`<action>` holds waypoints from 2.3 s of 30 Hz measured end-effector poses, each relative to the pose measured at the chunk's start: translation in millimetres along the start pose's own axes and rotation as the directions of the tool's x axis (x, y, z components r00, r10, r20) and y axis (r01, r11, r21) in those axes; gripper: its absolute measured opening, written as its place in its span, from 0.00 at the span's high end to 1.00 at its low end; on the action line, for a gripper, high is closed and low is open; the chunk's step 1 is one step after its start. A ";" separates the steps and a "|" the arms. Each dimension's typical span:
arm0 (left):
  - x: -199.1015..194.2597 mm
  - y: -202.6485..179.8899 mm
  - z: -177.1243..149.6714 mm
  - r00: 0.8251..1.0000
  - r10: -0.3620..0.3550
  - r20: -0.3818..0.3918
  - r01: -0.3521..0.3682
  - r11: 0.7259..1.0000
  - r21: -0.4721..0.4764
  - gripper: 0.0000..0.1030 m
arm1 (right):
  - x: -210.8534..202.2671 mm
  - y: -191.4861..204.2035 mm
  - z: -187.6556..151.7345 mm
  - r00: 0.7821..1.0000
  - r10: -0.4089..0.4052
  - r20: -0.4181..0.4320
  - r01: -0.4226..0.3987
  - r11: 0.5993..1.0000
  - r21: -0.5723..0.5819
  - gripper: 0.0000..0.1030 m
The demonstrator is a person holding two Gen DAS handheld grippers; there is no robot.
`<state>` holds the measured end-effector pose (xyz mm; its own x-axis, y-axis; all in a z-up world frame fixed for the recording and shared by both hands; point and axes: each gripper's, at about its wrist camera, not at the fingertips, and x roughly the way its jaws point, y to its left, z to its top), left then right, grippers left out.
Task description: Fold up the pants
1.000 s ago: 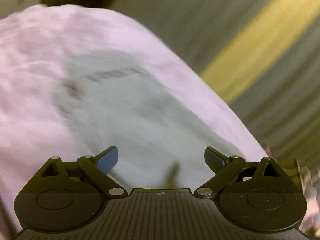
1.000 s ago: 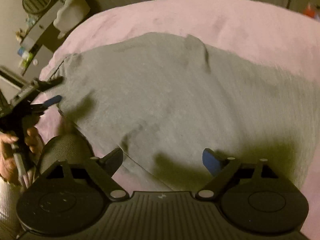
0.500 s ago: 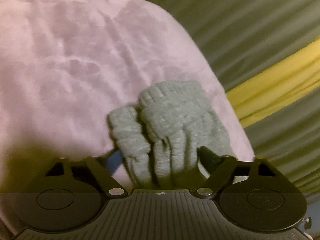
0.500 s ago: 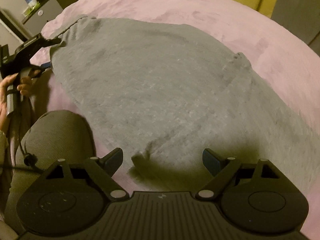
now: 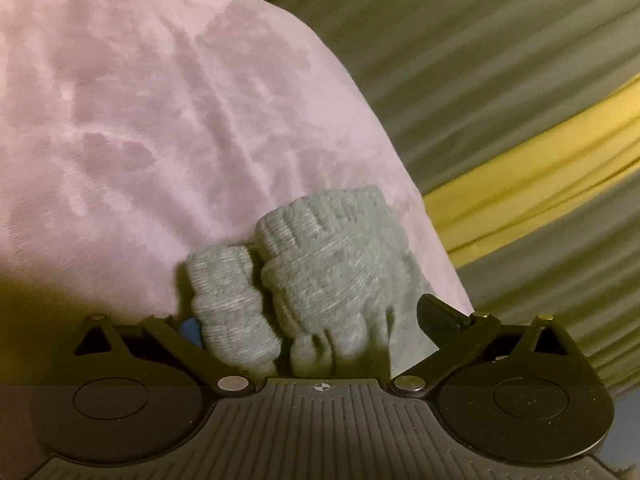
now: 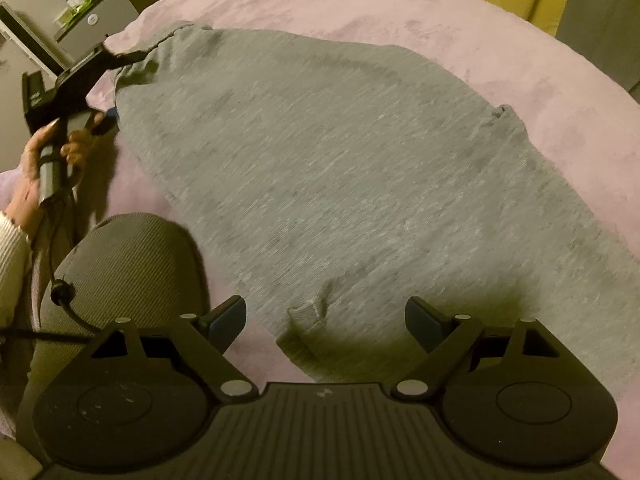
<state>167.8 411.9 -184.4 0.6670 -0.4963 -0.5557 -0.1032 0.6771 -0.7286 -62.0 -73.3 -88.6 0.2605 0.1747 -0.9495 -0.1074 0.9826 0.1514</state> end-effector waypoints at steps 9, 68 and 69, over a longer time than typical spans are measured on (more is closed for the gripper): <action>21.6 -1.7 -5.3 0.996 -0.045 -0.076 0.045 0.999 0.006 0.40 | 4.7 -1.3 3.1 1.000 -0.017 0.006 0.017 1.000 0.022 0.15; 36.6 -301.0 -452.9 0.972 -0.013 -0.236 0.236 -0.040 0.971 0.46 | 5.1 -151.4 -18.5 0.998 0.021 0.060 -0.050 0.843 0.535 0.53; 35.4 -302.9 -452.5 0.971 -0.013 -0.240 0.240 -0.043 0.970 0.47 | 3.2 -155.4 -20.5 0.996 0.032 0.083 -0.073 0.838 0.541 0.57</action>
<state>-111.2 -56.6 -164.6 0.4714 -0.6209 -0.6263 0.8799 0.3791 0.2864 -64.1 -226.7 -120.8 0.3361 0.2110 -0.9179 0.4103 0.8445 0.3443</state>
